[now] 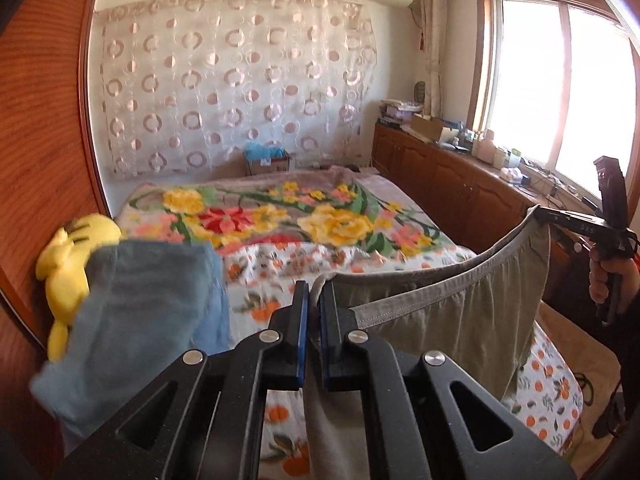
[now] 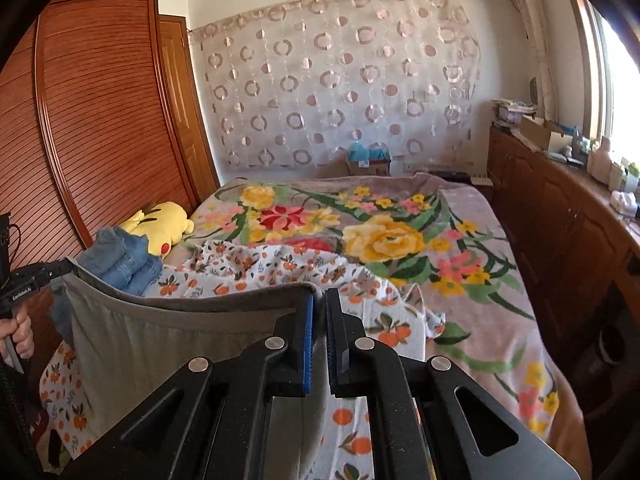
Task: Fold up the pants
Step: 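Raise the pants by the waistband with both grippers, shaking them out, then lay the pants flat on the sheet with both grippers, waistband toward the grippers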
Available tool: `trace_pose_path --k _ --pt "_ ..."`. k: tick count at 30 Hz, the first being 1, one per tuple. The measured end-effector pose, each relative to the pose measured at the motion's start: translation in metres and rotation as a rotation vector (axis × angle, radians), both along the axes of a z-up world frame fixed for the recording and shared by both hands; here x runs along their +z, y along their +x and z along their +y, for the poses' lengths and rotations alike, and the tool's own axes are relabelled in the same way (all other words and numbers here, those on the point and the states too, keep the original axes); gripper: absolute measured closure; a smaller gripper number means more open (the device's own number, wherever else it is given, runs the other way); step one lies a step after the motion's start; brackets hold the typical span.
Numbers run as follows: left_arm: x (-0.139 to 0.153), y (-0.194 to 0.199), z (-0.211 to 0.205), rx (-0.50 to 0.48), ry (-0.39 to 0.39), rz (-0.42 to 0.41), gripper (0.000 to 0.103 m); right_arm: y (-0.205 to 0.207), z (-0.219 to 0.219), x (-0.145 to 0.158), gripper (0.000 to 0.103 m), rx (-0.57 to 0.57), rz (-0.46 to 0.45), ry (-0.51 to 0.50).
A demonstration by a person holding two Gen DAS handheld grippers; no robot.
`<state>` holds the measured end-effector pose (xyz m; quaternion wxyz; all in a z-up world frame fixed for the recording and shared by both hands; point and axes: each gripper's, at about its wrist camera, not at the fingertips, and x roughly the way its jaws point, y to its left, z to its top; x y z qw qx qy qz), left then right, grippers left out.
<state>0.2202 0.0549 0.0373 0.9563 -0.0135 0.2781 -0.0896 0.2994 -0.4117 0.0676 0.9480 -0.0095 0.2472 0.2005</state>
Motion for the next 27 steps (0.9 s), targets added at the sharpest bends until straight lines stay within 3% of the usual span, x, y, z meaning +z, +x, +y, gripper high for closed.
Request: trace_pose_path --k 4,8,12,15,18,22,27 --pt "0.041 0.024 0.002 0.026 0.031 -0.063 0.097 0.013 0.015 0.039 0.098 -0.035 -0.092 -0.004" --pt "0.083 0.022 0.002 0.034 0.042 -0.154 0.097 0.000 0.025 0.077 0.098 -0.057 -0.205 0.010" --pt "0.101 0.001 0.003 0.032 0.051 -0.220 0.097 -0.031 0.034 0.078 0.098 -0.055 -0.266 0.020" --pt "0.086 -0.016 0.004 0.020 0.047 -0.215 0.097 -0.049 0.037 0.047 0.098 -0.044 -0.239 0.013" --pt "0.048 -0.030 0.006 0.005 0.034 -0.151 0.097 -0.071 0.036 -0.004 0.098 -0.036 -0.154 -0.004" --pt "-0.026 -0.054 0.002 0.007 0.030 -0.024 0.097 -0.099 0.044 -0.097 0.098 -0.029 -0.016 -0.048" --pt "-0.078 -0.073 -0.004 0.020 0.006 0.076 0.097 -0.125 0.054 -0.178 0.098 -0.029 0.106 -0.060"
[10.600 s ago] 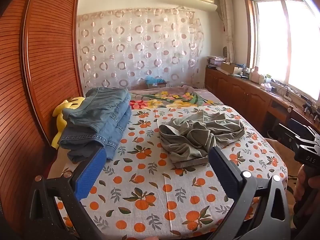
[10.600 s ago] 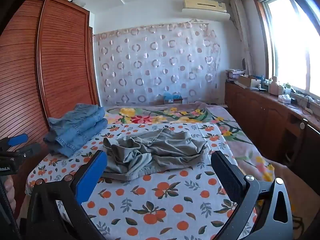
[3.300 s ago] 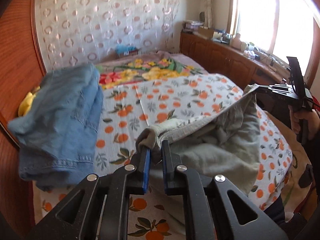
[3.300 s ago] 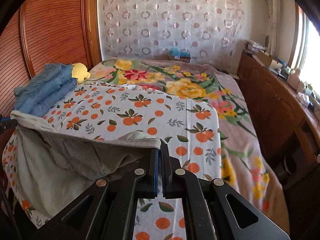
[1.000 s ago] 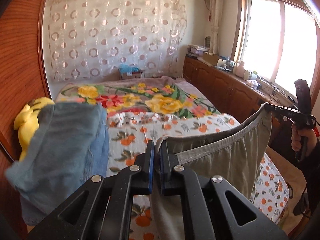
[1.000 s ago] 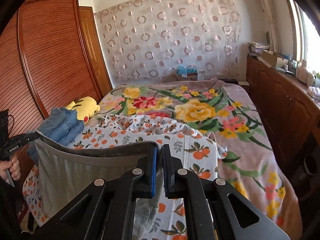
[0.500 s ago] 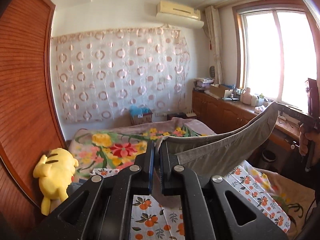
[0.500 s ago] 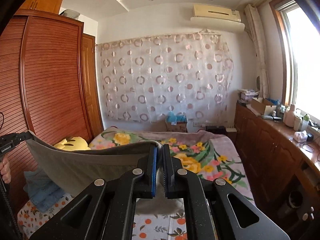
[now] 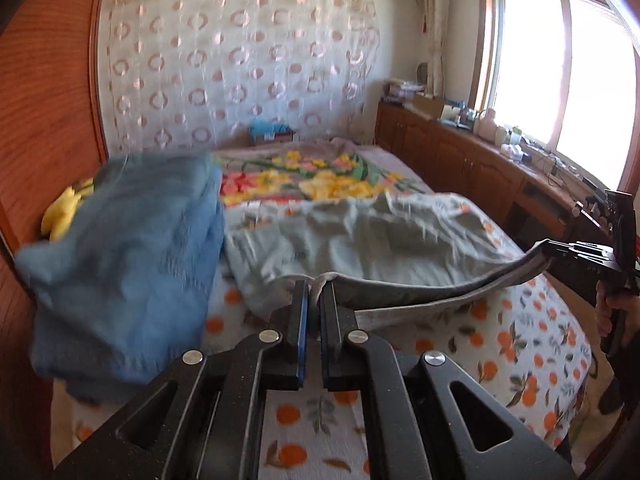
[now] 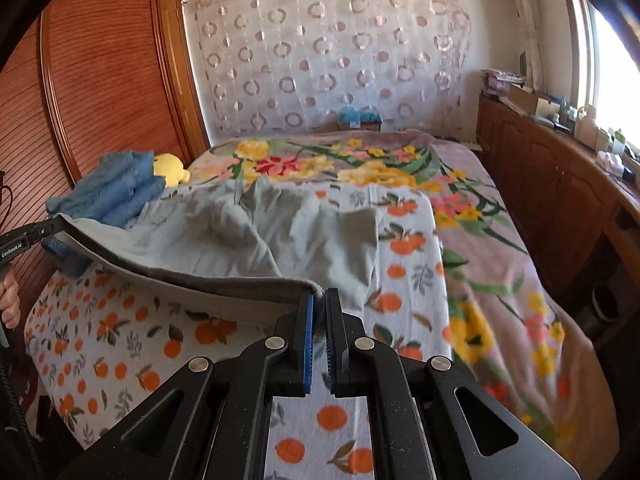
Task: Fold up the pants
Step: 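Lay the pants flat on the sheet with both grippers, waistband toward the grippers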
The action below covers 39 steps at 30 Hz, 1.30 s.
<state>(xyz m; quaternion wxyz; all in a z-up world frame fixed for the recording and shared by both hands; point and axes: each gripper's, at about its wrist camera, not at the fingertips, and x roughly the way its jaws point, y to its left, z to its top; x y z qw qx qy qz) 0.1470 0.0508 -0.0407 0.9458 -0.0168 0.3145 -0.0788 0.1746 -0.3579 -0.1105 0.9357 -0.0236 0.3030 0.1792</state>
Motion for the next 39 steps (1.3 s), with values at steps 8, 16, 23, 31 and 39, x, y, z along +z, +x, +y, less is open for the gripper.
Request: trace_pose_path --k 8,16,23,31,39 --pt "-0.025 -0.035 -0.005 0.019 -0.031 0.038 0.097 -0.019 -0.022 -0.021 0.098 -0.002 0.018 0.055" --pt "-0.044 -0.069 -0.009 0.015 -0.035 0.076 0.097 -0.071 -0.045 -0.022 0.098 -0.010 0.048 0.076" --pt "-0.051 -0.094 -0.011 0.002 -0.039 0.096 0.097 -0.103 -0.059 -0.018 0.098 -0.012 0.079 0.103" --pt "-0.049 -0.121 -0.012 -0.016 -0.013 0.089 0.097 -0.127 -0.061 -0.004 0.098 -0.015 0.084 0.111" --pt "-0.057 -0.126 -0.007 -0.010 -0.018 0.116 0.097 -0.134 -0.058 -0.006 0.098 -0.006 0.108 0.090"
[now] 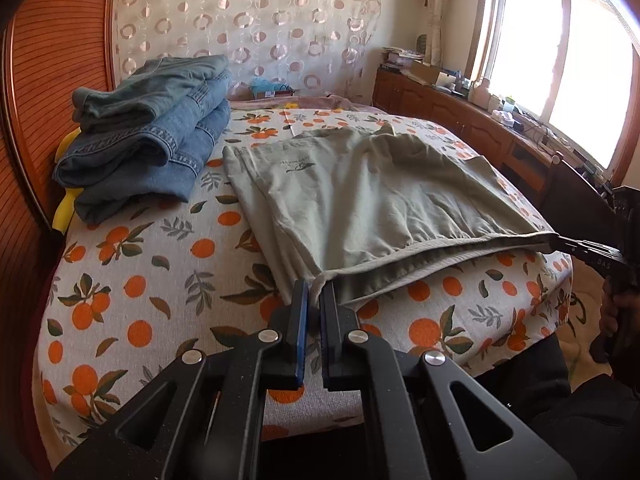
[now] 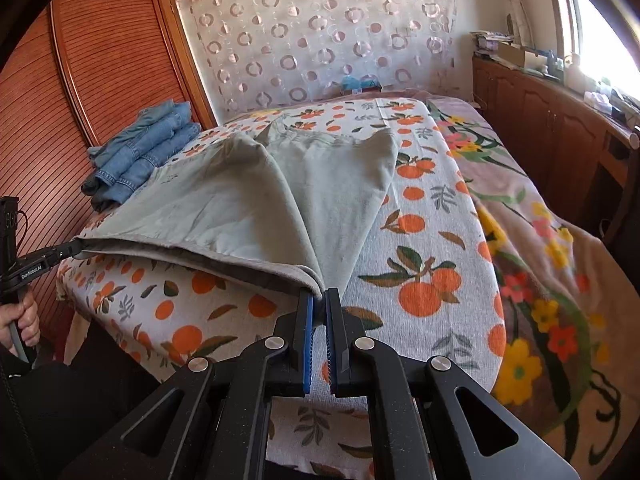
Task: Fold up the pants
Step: 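Lay the pants flat on the sheet with both grippers, waistband toward the grippers, then open both grippers and release the waistband onto the sheet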
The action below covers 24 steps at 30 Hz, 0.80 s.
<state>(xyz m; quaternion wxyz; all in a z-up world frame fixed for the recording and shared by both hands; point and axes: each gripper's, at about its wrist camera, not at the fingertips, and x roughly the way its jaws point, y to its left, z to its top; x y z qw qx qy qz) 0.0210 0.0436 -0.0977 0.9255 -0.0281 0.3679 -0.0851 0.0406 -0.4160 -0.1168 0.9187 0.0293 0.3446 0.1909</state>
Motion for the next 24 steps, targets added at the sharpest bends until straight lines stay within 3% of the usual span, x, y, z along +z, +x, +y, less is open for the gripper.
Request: trace_pose_path --k 20,24 --pt "0.014 -0.014 -0.007 -0.024 0.035 -0.014 0.093 -0.008 0.005 0.021 0.094 0.021 -0.017 -0.084" --pt "0.021 -0.016 -0.007 -0.031 0.025 -0.024 0.081 -0.014 0.005 0.029 0.093 0.032 -0.033 -0.092"
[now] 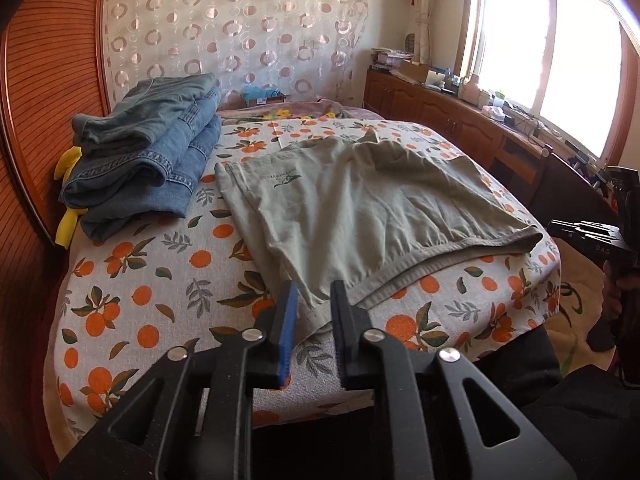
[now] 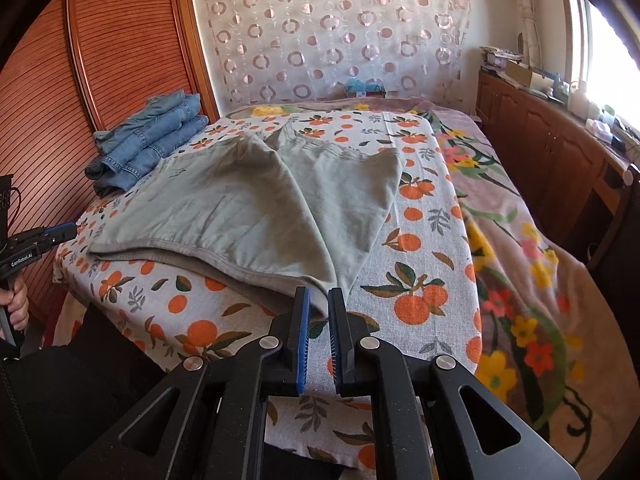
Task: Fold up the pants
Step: 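Open both grippers and release the waistband onto the sheet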
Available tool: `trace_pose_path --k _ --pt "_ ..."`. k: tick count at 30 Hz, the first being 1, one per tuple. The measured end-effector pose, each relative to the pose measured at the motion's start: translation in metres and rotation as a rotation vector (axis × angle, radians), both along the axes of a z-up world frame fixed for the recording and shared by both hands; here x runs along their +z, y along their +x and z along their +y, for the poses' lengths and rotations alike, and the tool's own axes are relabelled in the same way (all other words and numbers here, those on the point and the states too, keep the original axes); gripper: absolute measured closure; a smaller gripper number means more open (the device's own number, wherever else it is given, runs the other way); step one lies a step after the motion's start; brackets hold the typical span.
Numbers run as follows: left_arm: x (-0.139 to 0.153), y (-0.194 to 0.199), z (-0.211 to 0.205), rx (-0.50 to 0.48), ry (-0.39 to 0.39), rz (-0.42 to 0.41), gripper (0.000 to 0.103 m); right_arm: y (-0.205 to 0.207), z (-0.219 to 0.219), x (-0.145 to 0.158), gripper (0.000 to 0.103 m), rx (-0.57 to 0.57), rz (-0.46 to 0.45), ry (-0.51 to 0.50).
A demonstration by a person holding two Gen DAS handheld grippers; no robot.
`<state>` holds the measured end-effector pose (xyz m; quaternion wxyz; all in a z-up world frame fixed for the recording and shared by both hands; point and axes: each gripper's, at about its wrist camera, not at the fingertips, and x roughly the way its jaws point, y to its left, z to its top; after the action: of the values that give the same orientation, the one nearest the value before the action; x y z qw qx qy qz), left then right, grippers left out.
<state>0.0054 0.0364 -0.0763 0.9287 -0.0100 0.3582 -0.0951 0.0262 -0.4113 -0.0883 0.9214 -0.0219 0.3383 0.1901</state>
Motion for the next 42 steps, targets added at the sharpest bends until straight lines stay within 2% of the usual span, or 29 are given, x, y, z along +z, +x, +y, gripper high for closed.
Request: trace_pose_path --k 3,4,5,7,10,11,14,22,25,30,35,38,42 --pt "0.003 0.003 0.001 0.005 -0.013 -0.007 0.073 0.000 0.001 0.002 0.090 -0.005 -0.010 0.004" --pt "0.005 0.005 0.002 0.013 -0.018 -0.008 0.066 0.002 0.001 0.002 0.090 -0.007 -0.012 0.009" --pt "0.005 0.007 0.002 0.018 -0.020 -0.009 0.056 0.003 0.001 0.002 0.089 -0.010 -0.014 0.016" --pt "0.006 0.012 0.003 0.026 -0.014 -0.018 0.052 0.008 0.004 0.001 0.088 -0.017 -0.016 0.023" --pt "0.006 0.020 -0.001 0.030 -0.003 -0.024 0.032 0.016 0.010 -0.001 0.086 -0.022 -0.021 0.009" --pt "0.006 0.022 -0.002 0.031 0.002 -0.032 0.029 0.019 0.013 -0.002 0.084 -0.025 -0.022 0.002" --pt "0.003 0.031 -0.004 0.033 0.014 -0.042 0.028 0.026 0.017 -0.007 0.082 -0.050 -0.023 -0.028" --pt "-0.014 0.046 -0.012 0.041 0.038 -0.014 0.028 0.029 0.014 -0.026 0.082 -0.071 0.053 -0.036" --pt "-0.022 0.051 -0.013 0.042 0.035 0.006 0.028 0.026 0.012 -0.029 0.076 -0.073 0.060 -0.036" --pt "-0.037 0.060 -0.012 0.053 0.024 0.047 0.028 0.025 0.014 -0.029 0.059 -0.073 0.060 -0.035" --pt "-0.051 0.067 -0.014 0.046 0.037 0.100 0.027 0.021 0.020 -0.031 0.055 -0.076 0.040 -0.077" --pt "-0.053 0.065 -0.020 0.037 0.088 0.080 0.026 0.019 0.019 -0.032 0.055 -0.082 0.034 -0.074" --pt "-0.055 0.065 -0.020 0.033 0.083 0.064 0.022 0.017 0.018 -0.033 0.054 -0.083 0.028 -0.071"
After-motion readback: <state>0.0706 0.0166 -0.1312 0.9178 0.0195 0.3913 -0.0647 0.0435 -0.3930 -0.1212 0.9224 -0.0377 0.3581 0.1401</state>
